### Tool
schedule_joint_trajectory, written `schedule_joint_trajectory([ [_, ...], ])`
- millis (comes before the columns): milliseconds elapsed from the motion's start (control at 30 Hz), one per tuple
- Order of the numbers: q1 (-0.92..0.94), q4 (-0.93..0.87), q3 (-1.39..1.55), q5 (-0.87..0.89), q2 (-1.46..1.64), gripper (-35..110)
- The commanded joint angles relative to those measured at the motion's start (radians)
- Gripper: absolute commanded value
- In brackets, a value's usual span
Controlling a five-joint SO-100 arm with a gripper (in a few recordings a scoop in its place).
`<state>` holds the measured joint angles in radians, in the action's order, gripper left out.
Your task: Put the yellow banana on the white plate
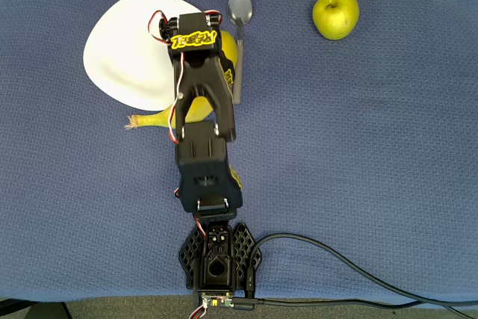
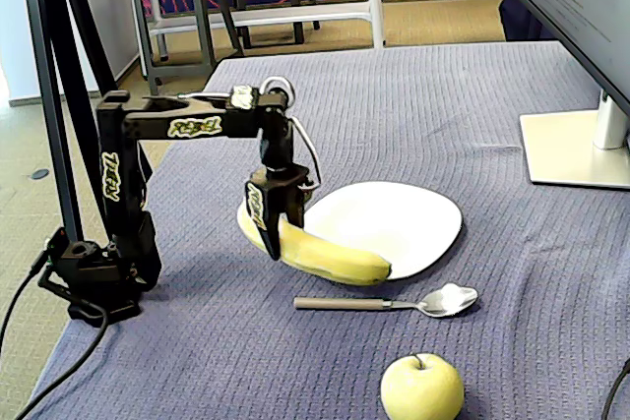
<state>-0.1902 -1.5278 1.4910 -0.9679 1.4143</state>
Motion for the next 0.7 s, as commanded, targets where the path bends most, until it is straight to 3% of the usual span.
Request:
schedule_joint_trajectory([
  [0, -0.029, -0.028, -0.179, -0.044, -0.043, 0],
  [667, -0.104, -0.04, -0.221, -0.17, 0.094, 0],
])
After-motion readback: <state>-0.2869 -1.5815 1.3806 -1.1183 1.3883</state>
